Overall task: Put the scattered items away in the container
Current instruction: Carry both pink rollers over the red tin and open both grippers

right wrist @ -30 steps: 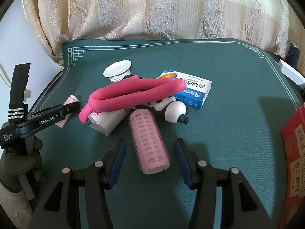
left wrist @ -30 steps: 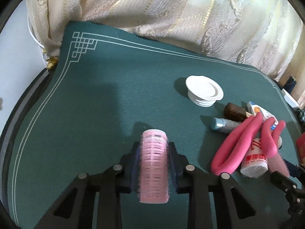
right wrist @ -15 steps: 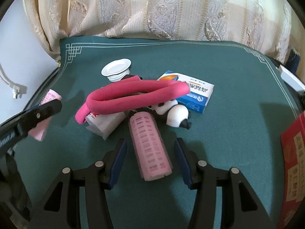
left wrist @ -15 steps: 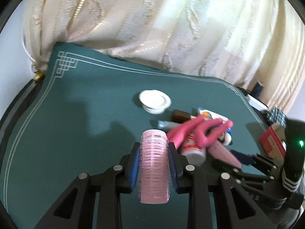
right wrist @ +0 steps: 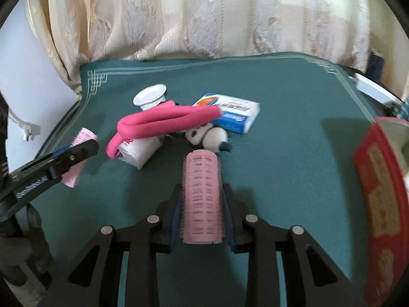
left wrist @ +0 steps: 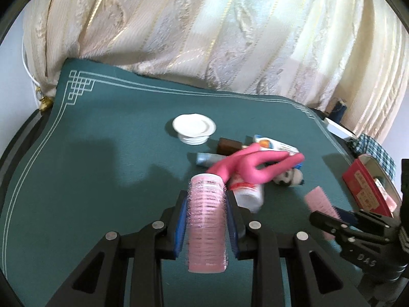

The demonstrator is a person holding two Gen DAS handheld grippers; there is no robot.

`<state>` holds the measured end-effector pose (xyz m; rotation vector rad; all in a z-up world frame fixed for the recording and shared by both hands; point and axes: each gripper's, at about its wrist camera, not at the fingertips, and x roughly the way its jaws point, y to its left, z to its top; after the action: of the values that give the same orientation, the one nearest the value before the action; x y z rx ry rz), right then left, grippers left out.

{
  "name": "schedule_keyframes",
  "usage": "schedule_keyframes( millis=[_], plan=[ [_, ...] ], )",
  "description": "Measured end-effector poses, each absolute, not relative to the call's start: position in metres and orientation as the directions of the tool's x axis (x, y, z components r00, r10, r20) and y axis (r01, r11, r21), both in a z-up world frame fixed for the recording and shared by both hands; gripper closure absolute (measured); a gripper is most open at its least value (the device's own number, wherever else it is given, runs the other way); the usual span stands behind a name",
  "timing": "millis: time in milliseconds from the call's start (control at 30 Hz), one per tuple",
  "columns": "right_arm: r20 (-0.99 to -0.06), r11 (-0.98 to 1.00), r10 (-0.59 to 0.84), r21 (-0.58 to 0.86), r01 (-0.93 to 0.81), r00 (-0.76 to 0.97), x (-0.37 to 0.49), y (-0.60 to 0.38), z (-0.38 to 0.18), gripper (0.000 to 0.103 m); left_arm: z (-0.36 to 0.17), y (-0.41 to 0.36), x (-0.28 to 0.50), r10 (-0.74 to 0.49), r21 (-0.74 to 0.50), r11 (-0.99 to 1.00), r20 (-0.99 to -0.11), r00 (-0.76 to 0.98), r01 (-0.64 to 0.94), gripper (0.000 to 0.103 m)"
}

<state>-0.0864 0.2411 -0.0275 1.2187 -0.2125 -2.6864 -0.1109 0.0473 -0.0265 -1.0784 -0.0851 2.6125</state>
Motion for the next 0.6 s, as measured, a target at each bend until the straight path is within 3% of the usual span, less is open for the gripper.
schedule_keyframes(
  millis=[333,600],
  plan=[
    [-0.645,-0.972,-0.180,0.232,0.035,-0.743,-0.017,0.299,0.008,0.071,-0.007,0.105,-0.068,0.413,-0.205,-0.903,-0.655,-0.633,-0.377,0.074],
    [-0.573,-0.962,-0.040,0.244,-0.124,-0.818,0.038,0.388,0.034,0.071,0.022,0.186,-0.034,0.517,-0.184,-0.826,-0.621,-0.588,-0.532,0.074]
  ],
)
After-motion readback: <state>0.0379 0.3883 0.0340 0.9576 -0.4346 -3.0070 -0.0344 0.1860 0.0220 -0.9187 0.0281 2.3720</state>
